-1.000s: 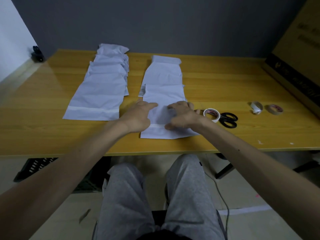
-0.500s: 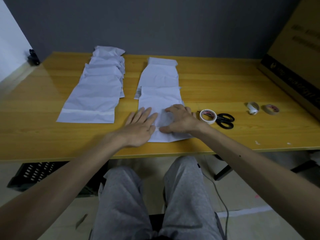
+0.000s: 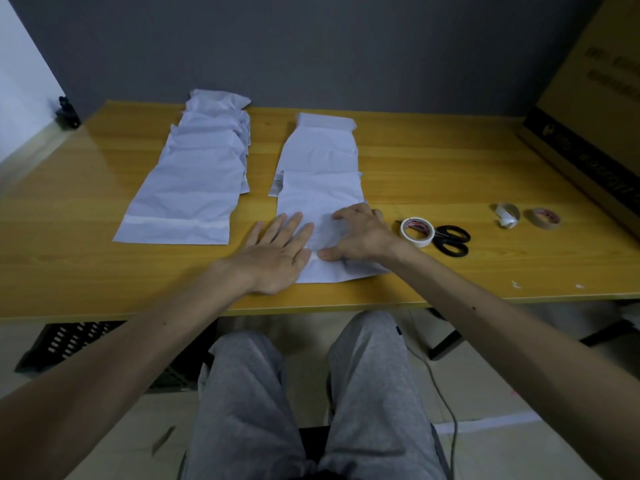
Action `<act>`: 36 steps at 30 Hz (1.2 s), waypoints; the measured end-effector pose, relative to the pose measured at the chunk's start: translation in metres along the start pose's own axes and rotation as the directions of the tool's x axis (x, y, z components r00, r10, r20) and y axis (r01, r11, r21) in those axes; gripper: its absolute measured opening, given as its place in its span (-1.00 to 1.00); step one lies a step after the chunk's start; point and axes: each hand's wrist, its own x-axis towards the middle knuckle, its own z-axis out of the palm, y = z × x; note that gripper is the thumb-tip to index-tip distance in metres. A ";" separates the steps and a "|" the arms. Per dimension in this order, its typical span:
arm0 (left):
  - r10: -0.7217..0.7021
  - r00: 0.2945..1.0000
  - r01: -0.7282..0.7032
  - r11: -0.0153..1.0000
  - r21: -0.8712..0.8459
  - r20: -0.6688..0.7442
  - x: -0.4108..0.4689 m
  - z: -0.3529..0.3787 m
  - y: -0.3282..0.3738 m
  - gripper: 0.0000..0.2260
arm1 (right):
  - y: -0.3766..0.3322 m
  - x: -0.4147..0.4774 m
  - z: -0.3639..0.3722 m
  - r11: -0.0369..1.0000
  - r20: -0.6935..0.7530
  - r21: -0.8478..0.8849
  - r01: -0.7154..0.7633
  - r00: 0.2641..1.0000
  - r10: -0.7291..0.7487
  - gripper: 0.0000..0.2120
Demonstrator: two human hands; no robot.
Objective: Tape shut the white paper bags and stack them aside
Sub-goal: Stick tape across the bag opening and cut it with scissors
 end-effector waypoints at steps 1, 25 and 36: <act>0.000 1.000 0.000 1.000 0.002 0.000 0.000 0.000 0.000 -0.52 | 0.002 0.000 0.001 1.000 -0.005 0.010 0.005 1.000 -0.005 -0.19; -0.009 1.000 0.009 1.000 -0.008 -0.007 -0.001 0.000 -0.002 -0.54 | 0.027 -0.002 0.003 0.989 0.011 0.109 0.100 0.995 -0.102 -0.31; -0.010 1.000 0.010 1.000 0.002 0.001 0.001 -0.020 -0.001 -0.51 | 0.009 -0.012 0.011 0.998 -0.037 0.047 0.052 0.998 -0.050 -0.33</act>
